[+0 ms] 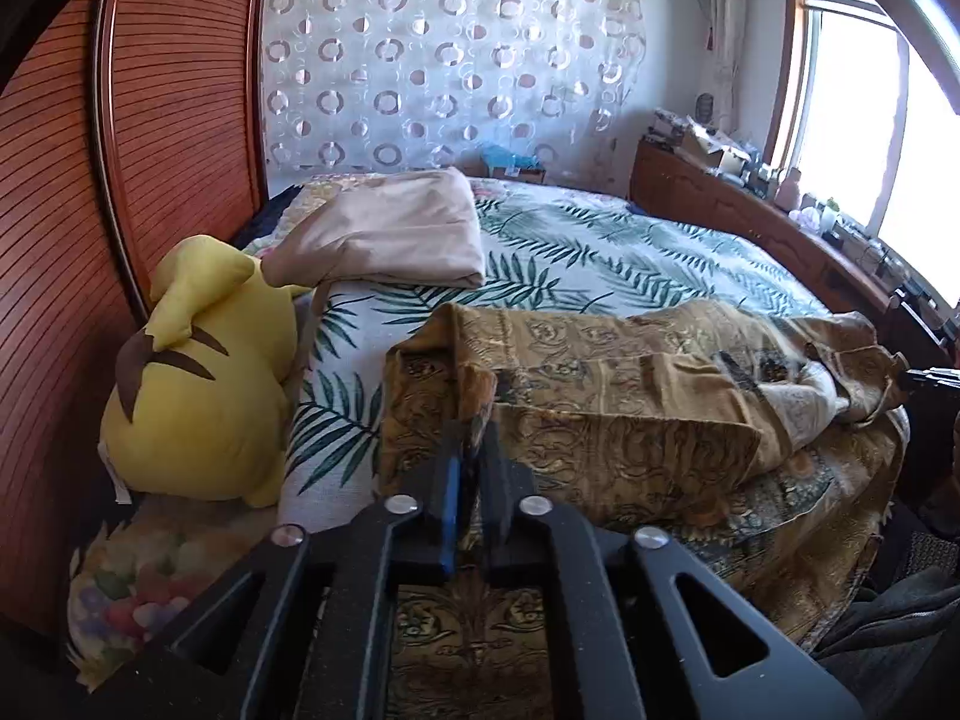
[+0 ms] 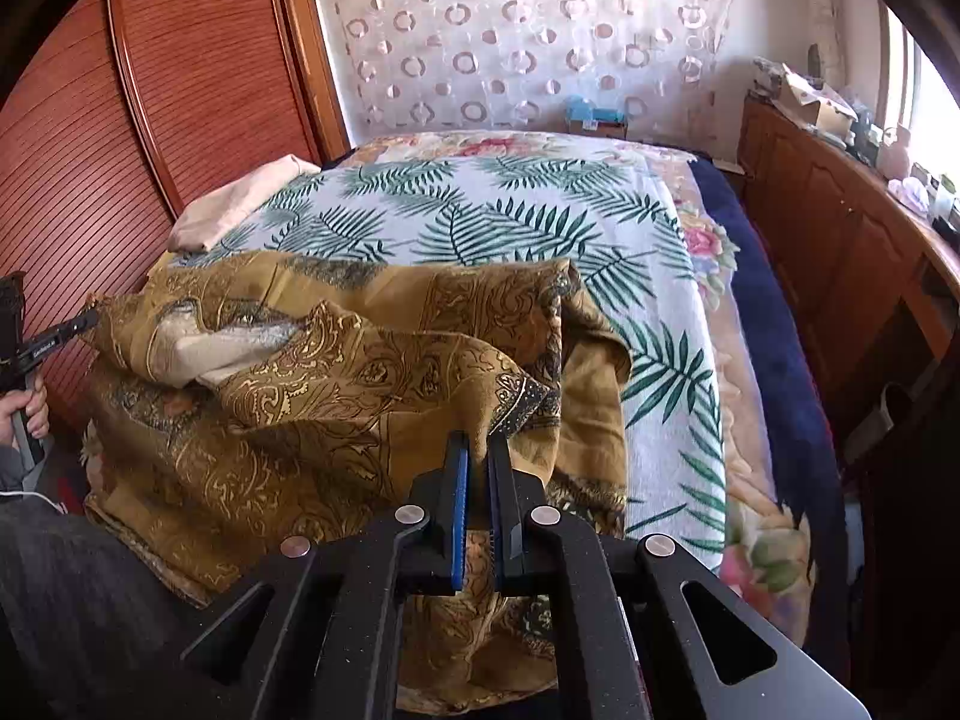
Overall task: Fold small clothes
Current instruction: 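Lift the hem with both grippers and fold it toward the collar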
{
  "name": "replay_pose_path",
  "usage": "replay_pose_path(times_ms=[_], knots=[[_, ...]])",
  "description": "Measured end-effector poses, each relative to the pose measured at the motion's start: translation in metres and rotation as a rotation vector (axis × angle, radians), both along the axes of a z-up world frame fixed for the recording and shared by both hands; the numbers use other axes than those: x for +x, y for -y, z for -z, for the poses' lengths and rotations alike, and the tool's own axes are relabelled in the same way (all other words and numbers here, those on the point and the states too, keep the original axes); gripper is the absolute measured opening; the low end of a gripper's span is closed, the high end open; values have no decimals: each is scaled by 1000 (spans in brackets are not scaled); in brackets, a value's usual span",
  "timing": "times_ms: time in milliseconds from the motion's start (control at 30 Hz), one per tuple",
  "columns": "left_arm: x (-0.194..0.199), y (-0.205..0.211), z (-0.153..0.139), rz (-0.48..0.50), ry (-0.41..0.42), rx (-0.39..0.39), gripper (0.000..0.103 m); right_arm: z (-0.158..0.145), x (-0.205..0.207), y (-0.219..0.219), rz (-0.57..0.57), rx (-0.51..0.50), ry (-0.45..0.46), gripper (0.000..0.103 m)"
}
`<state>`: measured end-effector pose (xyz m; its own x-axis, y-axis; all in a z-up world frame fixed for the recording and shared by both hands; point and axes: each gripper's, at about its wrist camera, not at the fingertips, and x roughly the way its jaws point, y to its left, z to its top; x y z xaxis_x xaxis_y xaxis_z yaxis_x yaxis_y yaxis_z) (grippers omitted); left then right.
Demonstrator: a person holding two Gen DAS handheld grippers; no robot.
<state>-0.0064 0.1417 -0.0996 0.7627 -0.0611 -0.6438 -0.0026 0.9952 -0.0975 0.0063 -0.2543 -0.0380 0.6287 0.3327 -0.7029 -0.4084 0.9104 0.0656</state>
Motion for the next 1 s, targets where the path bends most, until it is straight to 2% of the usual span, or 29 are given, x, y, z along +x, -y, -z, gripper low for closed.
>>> replay_pose_path(times_ms=[100,200,233,267,333,400,467,500,533,667,767,867,1000], knots=[[-3,-5,-8,0,18,7,41,-6,-1,-4,-1,-33,8,5],[-2,-13,-20,-7,50,-14,60,-22,-1,-1,9,-35,67,12],[0,-14,-25,-7,59,-13,71,-28,-1,2,25,-35,83,15],[2,-16,-28,-6,66,-9,74,-32,-1,4,33,-42,94,17],[12,-18,-38,-8,82,6,74,-41,4,4,42,-88,115,30],[27,-23,-44,-10,83,11,74,-47,14,2,51,-130,130,30],[44,-27,-49,-12,78,6,74,-50,28,-2,58,-131,135,38],[55,-29,-51,0,74,1,74,-50,35,-4,61,-130,131,46],[64,-29,-51,7,70,2,74,-49,43,-7,60,-127,126,47],[97,-25,-47,33,40,45,74,-39,73,-18,53,-80,102,52],[115,-21,-37,52,0,65,74,-19,90,-21,46,-55,68,52],[127,-18,-21,70,-54,72,74,-3,106,-24,41,-58,18,52],[133,-16,3,86,-132,72,74,17,122,-28,41,-111,-32,52]])
